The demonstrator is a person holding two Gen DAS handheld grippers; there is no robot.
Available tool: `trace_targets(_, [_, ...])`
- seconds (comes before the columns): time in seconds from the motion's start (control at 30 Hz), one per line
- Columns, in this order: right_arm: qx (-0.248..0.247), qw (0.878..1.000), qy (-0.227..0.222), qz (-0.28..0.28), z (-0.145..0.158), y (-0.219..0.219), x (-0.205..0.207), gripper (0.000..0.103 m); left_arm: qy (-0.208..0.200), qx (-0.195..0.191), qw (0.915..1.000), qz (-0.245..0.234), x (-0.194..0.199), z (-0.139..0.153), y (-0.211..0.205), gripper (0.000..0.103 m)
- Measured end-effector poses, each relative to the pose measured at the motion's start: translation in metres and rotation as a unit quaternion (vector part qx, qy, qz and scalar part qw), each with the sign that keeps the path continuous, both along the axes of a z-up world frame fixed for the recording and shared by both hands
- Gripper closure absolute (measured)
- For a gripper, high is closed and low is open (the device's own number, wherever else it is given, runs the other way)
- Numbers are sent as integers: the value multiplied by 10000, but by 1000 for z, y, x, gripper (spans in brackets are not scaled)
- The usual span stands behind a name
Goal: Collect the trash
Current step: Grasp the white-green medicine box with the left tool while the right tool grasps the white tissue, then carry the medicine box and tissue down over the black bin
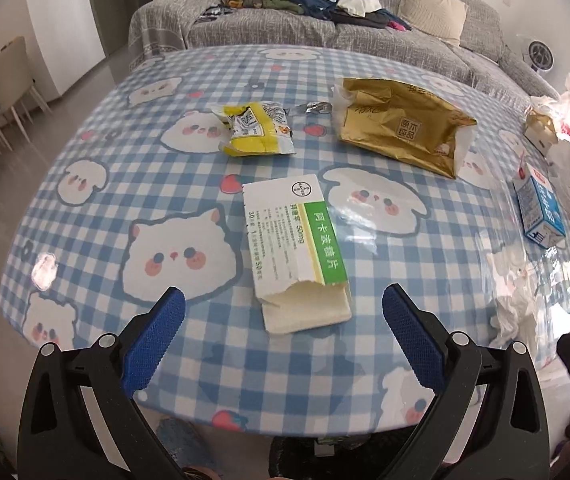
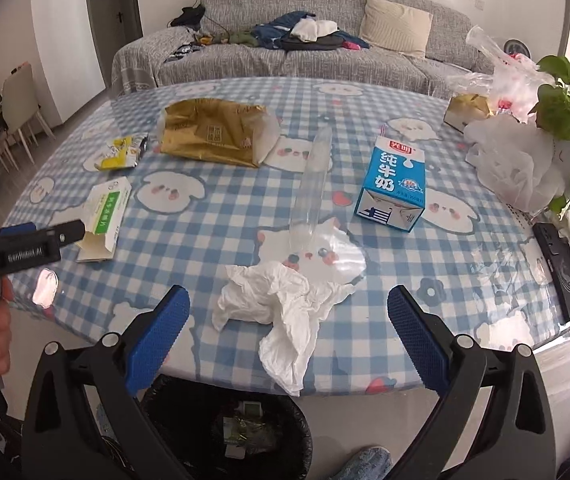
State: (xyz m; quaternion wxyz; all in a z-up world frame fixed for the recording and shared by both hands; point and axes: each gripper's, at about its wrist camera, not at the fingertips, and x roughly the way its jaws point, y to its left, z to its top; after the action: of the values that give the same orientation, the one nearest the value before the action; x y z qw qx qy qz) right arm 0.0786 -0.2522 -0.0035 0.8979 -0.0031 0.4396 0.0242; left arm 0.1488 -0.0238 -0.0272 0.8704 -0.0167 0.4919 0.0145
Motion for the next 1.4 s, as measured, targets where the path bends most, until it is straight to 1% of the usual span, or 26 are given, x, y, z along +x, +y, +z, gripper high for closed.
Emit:
trace_targets(0.17, [16,9999,139,-7,-13,-3,10,9,62,-16,10000,-32,19,-7,-9,6])
trace_targets(0.3, [104,9991,396,59,-28,-2,23,17,146,56,9999,24,33,-16,-12,6])
trace_targets(0.37, [100,9988,482,77,-33,0,30,19,213,63,9997,52,40,-21,-12,6])
trace_targets(0.5, [131,9978,633,119,-39,2,39,27,306,61,9995,91,51,-30,-12,8])
trace_targets(0.57, [175,9973,700,126,-42,2,44,31,340,73,9994,89,56,-33,-13,13])
trace_targets(0.6, [192,9970,732,131,-43,2,46,35,353,64,9993,89,56,-33,-13,14])
trace_targets(0.63, [208,9967,774,128,-44,1,48,37,375,58,9992,85,58,-35,-14,18])
trace_targets(0.67, [229,9962,827,123,-45,0,50,41,404,49,9991,71,60,-36,-14,21])
trace_targets(0.7, [252,9958,868,129,-47,0,52,46,423,42,9991,63,61,-37,-14,22])
trace_targets(0.73, [273,9953,915,145,-48,-1,53,48,458,18,9989,51,62,-39,-15,24])
trace_targets(0.8, [277,9947,977,158,-51,-1,54,56,529,-104,9985,18,65,-42,-17,29])
trace_targets(0.83, [303,9944,1000,162,-52,-2,55,58,551,-158,9984,16,65,-44,-16,32])
trace_targets(0.87, [343,9940,1029,173,-53,-2,55,64,526,-134,9985,19,65,-43,-16,39])
trace_targets(0.9, [383,9935,1052,189,-54,-3,55,69,516,-113,9986,13,65,-43,-17,42])
trace_targets(0.93, [415,9933,1059,195,-54,-3,55,71,509,-100,9987,-10,65,-43,-17,43])
trace_targets(1.03, [432,9929,1085,207,-54,-2,56,89,498,-119,9987,-45,64,-43,-17,43])
trace_targets(1.13, [421,9933,1059,210,-53,0,54,94,492,-103,9987,-106,61,-43,-19,43])
trace_targets(1.4, [444,9948,892,187,-45,0,47,94,352,-105,9992,-157,47,-34,-23,43])
